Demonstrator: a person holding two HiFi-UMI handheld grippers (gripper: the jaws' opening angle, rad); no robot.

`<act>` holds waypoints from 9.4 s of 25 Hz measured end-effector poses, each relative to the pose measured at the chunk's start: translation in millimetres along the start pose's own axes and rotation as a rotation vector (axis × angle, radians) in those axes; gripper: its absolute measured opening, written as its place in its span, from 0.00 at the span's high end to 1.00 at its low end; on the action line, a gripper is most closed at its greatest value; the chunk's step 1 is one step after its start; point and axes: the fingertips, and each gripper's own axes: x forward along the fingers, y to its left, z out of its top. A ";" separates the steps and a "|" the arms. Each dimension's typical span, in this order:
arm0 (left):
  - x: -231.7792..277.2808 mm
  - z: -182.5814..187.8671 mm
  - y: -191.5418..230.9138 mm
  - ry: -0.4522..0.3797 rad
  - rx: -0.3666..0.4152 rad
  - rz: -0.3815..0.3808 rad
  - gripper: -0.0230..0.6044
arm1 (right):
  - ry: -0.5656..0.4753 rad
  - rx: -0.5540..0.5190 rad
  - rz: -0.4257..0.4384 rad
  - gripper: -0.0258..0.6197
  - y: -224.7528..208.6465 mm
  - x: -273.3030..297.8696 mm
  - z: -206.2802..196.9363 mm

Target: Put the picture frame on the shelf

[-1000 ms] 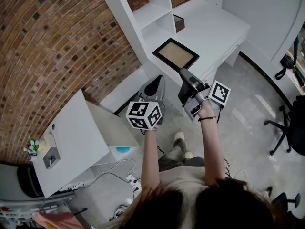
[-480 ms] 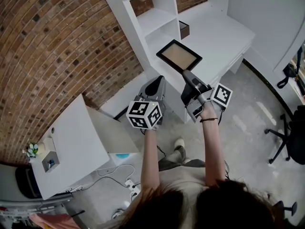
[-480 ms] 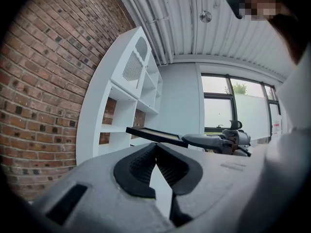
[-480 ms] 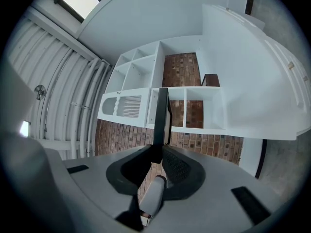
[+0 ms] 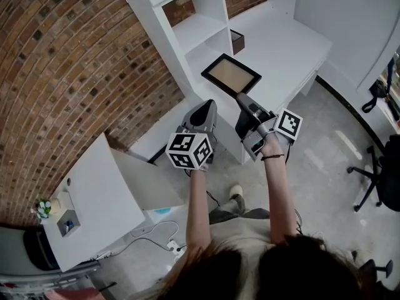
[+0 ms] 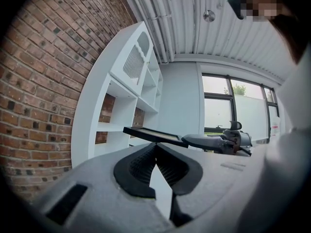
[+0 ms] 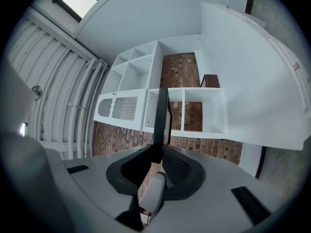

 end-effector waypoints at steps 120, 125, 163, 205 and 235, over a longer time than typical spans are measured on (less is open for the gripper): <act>196.6 40.0 184.8 -0.101 -0.005 0.386 0.95 | 0.417 0.166 0.066 0.86 -87.6 276.1 131.6; 203.2 36.9 191.2 -0.100 -0.013 0.391 0.95 | 0.428 0.169 0.060 0.86 -93.4 283.7 132.9; 231.1 21.8 206.5 -0.082 -0.029 0.368 0.95 | 0.464 0.207 0.025 0.86 -118.9 299.3 136.7; 226.4 20.4 208.0 -0.089 -0.032 0.367 0.95 | 0.451 0.201 0.013 0.86 -114.8 300.5 138.0; 217.9 23.2 203.0 -0.094 -0.030 0.370 0.95 | 0.477 0.240 0.005 0.81 -117.3 291.5 128.5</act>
